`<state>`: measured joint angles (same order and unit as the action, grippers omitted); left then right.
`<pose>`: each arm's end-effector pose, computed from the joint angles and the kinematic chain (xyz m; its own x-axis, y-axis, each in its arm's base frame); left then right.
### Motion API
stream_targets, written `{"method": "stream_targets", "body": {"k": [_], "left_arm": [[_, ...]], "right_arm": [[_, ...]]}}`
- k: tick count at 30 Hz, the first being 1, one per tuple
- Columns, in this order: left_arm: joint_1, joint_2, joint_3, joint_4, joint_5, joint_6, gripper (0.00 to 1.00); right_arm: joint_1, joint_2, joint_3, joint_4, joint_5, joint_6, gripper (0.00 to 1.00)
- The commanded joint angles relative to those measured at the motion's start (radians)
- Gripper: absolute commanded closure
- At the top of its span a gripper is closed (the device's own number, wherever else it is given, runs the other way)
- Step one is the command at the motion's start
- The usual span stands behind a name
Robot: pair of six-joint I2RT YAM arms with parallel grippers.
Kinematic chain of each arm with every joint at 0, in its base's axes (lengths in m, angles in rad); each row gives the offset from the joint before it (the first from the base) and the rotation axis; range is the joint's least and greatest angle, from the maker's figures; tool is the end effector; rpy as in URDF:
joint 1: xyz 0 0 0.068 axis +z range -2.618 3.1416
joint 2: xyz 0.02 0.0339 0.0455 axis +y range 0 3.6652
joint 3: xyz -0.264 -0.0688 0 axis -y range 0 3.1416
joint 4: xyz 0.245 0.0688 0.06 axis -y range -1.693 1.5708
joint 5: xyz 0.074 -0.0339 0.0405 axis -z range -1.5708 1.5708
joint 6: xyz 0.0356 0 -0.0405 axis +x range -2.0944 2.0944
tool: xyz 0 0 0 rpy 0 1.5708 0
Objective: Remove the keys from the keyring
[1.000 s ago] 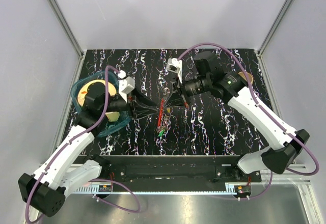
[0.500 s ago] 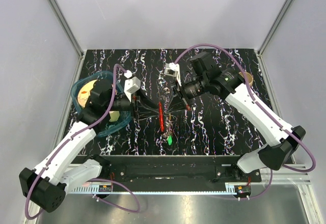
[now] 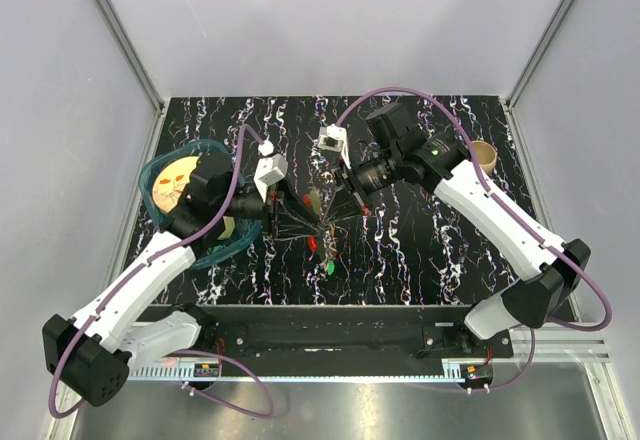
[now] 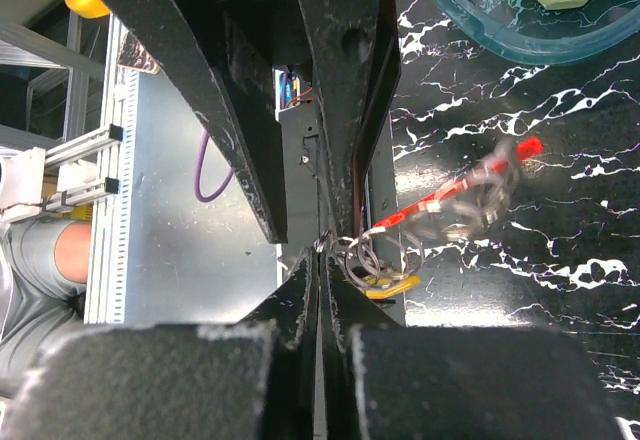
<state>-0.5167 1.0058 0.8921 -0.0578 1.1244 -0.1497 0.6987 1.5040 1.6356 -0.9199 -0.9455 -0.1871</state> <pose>0.1728 -0.1351 0.3530 -0.2938 0.0929 -0.9514 0.9529 -0.0504 -0.2992 0.2144 0.2178 0.4013 -0.3821 -0.4632 -0.7997 -0.9010 -0.0058 0.4338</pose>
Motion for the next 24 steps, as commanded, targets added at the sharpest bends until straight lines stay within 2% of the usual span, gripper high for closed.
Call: {"method": "stream_targets", "body": {"k": [1, 10, 18, 20, 21, 24], "left_arm": [[-0.020, 0.016, 0.054, 0.039, 0.054, -0.010, 0.65], [-0.025, 0.027, 0.060, 0.038, 0.038, -0.004, 0.66], [-0.026, 0.047, 0.082, 0.036, 0.074, -0.011, 0.76], [-0.026, 0.051, 0.091, 0.032, 0.078, -0.011, 0.80], [-0.028, 0.053, 0.091, 0.029, 0.081, -0.011, 0.86], [-0.028, 0.062, 0.099, 0.023, 0.092, -0.011, 0.98]], "right_arm": [[0.005, -0.004, 0.026, 0.039, -0.044, 0.005, 1.00], [0.004, -0.011, 0.012, 0.049, -0.047, 0.006, 1.00], [0.005, -0.002, 0.007, 0.052, -0.064, 0.000, 1.00], [0.005, -0.005, 0.006, 0.050, -0.065, -0.002, 1.00], [0.004, -0.004, 0.004, 0.052, -0.065, -0.003, 1.00], [0.004, -0.008, 0.003, 0.052, -0.065, -0.003, 1.00]]}}
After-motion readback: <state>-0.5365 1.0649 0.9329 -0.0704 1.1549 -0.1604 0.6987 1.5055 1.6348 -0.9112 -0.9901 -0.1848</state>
